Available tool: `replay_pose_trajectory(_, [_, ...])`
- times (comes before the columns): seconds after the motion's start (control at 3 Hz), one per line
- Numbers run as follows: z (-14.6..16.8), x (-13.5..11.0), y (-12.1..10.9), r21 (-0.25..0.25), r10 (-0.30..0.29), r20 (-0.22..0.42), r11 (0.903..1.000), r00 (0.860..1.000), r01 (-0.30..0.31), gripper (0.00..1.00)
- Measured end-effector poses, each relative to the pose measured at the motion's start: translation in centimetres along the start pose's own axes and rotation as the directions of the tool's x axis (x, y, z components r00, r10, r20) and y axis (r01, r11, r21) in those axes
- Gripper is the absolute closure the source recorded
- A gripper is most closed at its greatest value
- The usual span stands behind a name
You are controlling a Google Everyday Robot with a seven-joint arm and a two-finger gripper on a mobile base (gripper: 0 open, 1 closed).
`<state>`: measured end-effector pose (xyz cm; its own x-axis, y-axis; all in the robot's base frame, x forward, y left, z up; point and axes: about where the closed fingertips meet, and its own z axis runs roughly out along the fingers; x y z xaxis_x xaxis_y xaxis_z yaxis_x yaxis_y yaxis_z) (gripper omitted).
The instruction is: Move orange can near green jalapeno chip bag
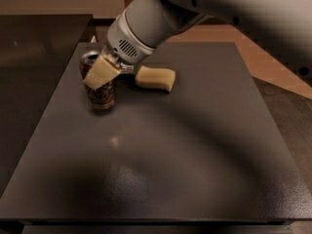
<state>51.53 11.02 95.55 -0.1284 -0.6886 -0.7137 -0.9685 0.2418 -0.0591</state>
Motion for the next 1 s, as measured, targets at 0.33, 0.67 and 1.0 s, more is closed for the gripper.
replay_pose_trajectory(0.33, [1.5,-0.1,-1.1,0.000,0.029,0.009,0.9996,1.000,-0.029,1.00])
replay_pose_trajectory(0.67, [2.7,0.0,-2.6,0.013,0.048,0.020,0.9987,0.999,-0.049,1.00])
replay_pose_trajectory(1.0, [3.5,0.4,-4.3,0.032,0.065,0.023,0.9974,0.998,-0.065,1.00])
